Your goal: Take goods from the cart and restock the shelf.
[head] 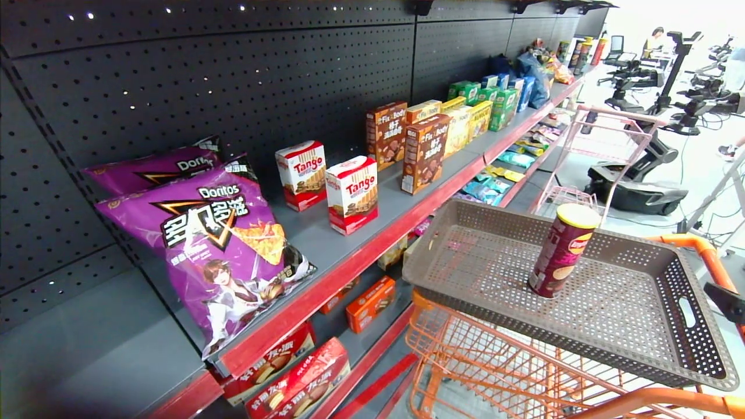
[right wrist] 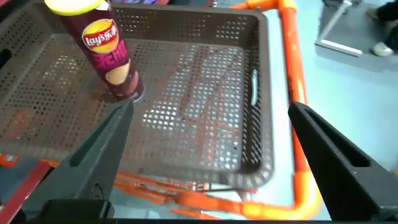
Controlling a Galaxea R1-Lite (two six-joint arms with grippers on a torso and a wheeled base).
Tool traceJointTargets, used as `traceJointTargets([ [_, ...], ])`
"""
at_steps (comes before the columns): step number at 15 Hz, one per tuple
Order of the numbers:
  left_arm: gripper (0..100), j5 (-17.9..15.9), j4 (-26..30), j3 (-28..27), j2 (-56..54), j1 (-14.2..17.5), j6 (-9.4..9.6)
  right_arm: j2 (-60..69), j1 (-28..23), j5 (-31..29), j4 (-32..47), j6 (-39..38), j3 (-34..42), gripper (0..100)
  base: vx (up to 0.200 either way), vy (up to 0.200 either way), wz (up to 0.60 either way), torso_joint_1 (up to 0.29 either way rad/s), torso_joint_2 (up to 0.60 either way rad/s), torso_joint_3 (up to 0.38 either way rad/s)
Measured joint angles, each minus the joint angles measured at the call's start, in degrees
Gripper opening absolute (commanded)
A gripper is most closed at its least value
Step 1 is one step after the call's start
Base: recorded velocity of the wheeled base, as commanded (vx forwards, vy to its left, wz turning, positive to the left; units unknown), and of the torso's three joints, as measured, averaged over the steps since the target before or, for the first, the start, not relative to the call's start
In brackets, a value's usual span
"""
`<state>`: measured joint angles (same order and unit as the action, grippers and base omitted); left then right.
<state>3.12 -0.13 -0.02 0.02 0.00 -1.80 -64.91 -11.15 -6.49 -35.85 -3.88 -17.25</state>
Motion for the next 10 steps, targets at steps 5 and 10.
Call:
traceJointTargets([
  [5, 100, 0.02, 0.00, 0.02, 0.00, 0.00, -0.02, -16.99, 0.60, 3.32, -22.77, 1.48, -0.28, 100, 0.000, 0.000, 0.00, 0.000, 0.00, 0.000],
  [10, 100, 0.00, -0.02, 0.02, 0.00, 0.00, -0.02, -34.76, 3.63, 9.22, -40.62, 6.03, -0.77, 100, 0.000, 0.000, 0.00, 0.000, 0.00, 0.000],
])
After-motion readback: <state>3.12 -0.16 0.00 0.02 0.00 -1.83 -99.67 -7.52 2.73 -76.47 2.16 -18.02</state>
